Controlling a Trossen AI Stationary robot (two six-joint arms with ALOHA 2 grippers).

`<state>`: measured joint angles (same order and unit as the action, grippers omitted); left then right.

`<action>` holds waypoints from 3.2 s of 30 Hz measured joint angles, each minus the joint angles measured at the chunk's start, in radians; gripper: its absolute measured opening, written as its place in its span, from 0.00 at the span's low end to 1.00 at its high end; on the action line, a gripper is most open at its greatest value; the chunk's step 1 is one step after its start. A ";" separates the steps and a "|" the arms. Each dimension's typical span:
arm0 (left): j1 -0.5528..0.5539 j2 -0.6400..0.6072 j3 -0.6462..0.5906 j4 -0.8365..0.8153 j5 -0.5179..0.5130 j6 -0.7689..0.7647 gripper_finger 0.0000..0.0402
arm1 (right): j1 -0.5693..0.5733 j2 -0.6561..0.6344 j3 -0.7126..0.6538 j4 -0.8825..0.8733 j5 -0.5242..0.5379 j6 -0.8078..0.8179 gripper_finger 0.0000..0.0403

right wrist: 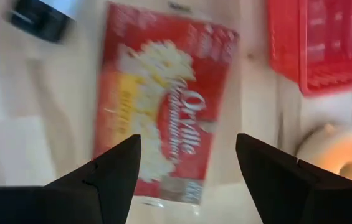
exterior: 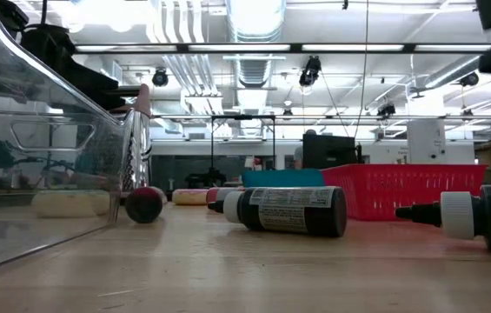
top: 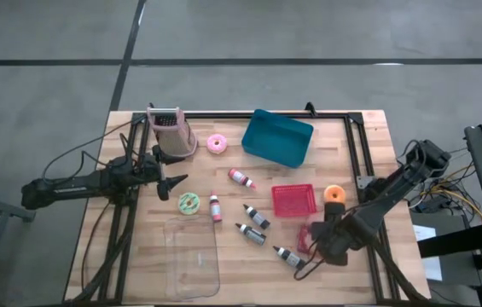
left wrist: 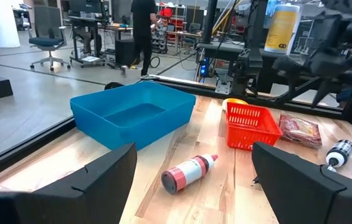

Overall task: Pick & Place Food Item
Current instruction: Put the black donut into the red basket

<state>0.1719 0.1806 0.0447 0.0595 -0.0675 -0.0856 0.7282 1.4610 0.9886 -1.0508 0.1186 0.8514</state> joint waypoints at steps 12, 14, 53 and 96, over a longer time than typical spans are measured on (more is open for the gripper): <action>0.000 0.000 0.000 0.000 0.000 0.000 0.81 | -0.002 -0.152 -0.252 -0.045 0.082 0.102 0.64; 0.000 0.000 0.000 0.000 0.000 0.000 0.81 | -0.003 -0.180 -0.273 -0.042 0.109 0.108 0.64; 0.000 0.000 0.000 0.000 -0.001 -0.004 0.81 | -0.221 -0.250 -0.504 0.176 0.119 -0.095 0.56; 0.000 0.000 0.000 -0.001 -0.001 -0.004 0.81 | -0.207 -0.249 -0.453 0.060 0.153 0.188 0.03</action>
<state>0.1722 0.1806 0.0444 0.0589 -0.0689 -0.0896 0.5217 1.2118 0.5352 -0.9906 0.2714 1.0392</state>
